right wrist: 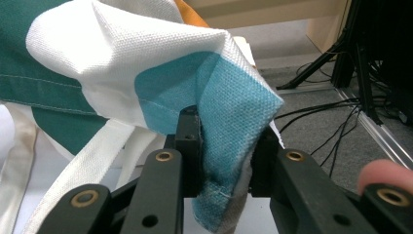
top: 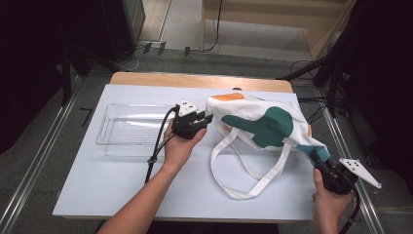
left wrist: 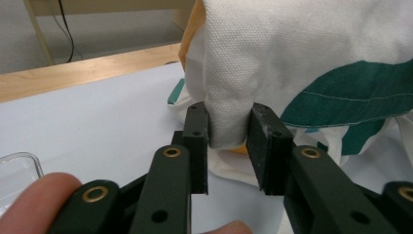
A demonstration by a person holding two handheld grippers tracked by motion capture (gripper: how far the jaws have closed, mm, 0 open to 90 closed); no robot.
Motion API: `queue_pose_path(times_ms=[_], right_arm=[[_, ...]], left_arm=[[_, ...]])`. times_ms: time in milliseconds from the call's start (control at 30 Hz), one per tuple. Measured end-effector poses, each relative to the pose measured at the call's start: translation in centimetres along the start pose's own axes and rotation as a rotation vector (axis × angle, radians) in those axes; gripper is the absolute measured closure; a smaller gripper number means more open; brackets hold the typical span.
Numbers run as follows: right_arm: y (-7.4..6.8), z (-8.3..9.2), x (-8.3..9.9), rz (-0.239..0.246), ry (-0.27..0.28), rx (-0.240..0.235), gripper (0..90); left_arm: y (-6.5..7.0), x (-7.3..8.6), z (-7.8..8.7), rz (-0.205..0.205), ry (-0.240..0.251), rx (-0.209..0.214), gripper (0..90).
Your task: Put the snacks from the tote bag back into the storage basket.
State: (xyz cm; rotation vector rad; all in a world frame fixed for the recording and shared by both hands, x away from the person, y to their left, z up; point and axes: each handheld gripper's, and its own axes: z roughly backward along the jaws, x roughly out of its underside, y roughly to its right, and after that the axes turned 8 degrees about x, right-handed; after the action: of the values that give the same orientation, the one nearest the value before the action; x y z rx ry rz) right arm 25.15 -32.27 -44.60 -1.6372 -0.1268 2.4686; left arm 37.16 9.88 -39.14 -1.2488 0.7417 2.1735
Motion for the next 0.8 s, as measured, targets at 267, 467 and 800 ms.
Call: queue_pose_path(times_ms=[267, 467, 800], right_arm=[[0.0, 0.1, 0.0, 0.002, 0.001, 0.002, 74.5], [0.0, 0.2, -0.1, 0.0, 0.006, -0.003, 75.0], [0.1, 0.5, -0.4, -0.015, 0.027, -0.005, 75.6]], left_arm=[[0.8, 0.2, 0.8, -0.057, 0.01, -0.009, 81.5], [0.8, 0.4, 1.2, -0.046, 0.027, 0.011, 83.0], [1.9, 1.0, 3.0, -0.092, 0.064, 0.07, 83.6]])
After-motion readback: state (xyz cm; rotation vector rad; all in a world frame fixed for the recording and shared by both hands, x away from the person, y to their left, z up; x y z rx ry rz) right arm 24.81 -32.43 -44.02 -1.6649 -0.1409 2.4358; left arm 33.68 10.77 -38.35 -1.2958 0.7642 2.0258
